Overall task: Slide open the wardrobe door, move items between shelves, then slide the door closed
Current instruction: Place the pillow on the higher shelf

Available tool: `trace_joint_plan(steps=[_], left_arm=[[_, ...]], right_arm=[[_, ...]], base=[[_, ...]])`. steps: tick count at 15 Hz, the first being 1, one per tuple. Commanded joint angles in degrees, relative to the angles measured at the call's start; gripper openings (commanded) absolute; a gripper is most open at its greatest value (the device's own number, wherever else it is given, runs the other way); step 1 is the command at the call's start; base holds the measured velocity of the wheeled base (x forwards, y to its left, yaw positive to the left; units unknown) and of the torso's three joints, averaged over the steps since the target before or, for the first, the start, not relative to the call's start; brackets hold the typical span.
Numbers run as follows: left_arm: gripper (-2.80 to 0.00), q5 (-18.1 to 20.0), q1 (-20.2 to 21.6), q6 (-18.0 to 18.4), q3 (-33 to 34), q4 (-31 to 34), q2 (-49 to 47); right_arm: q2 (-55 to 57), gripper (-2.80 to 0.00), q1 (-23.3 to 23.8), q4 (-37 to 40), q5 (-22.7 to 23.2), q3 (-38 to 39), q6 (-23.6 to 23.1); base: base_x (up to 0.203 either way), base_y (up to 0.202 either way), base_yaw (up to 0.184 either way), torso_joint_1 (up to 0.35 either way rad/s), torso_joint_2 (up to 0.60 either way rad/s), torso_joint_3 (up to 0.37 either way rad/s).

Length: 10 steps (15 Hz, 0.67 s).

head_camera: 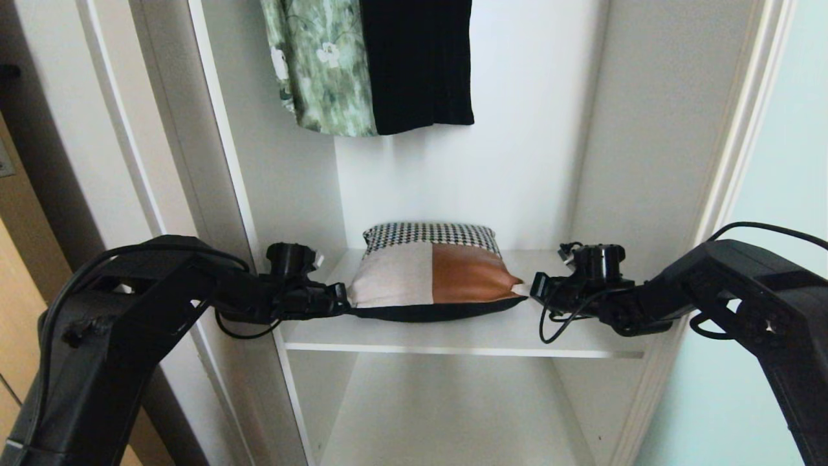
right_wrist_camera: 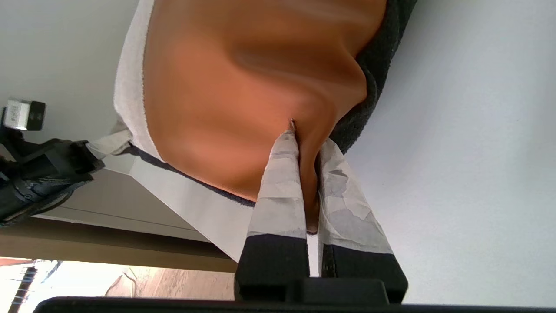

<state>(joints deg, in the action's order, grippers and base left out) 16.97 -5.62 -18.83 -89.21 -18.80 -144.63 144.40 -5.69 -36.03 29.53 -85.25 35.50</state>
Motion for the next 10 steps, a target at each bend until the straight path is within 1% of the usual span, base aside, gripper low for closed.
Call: trace_joint_plan(steps=[1,2,3,8,10], left_arm=[[-2.8,0.08,-0.01,-0.33,-0.78,-0.21,0.29],[-2.8,0.08,-0.01,-0.42,-0.88,-0.27,0.58],[0.0,0.08,-0.01,-0.42,-0.88,-0.45,0.58],[0.0,-1.24,-0.01,-0.6,-1.75,-0.89,1.02],[0.0,-1.16,-0.01,-0.77,0.07,-0.82,3.12]], right_arm=[[-0.33,-2.8,-0.02,-0.36,0.17,0.16,0.25],[-0.6,-2.8,-0.08,-0.77,0.17,0.63,0.24],[-0.7,0.0,-0.26,-1.34,0.17,0.9,0.27],[-0.96,0.0,-0.72,-3.12,0.17,2.1,0.14],[-2.02,0.0,-0.72,-4.44,0.17,4.32,0.04]], base=[[0.0,0.0,0.0,0.0,0.0,0.0],[0.0,0.0,0.0,0.0,0.0,0.0],[0.0,0.0,0.0,0.0,0.0,0.0],[0.0,0.0,0.0,0.0,0.0,0.0],[0.0,0.0,0.0,0.0,0.0,0.0]])
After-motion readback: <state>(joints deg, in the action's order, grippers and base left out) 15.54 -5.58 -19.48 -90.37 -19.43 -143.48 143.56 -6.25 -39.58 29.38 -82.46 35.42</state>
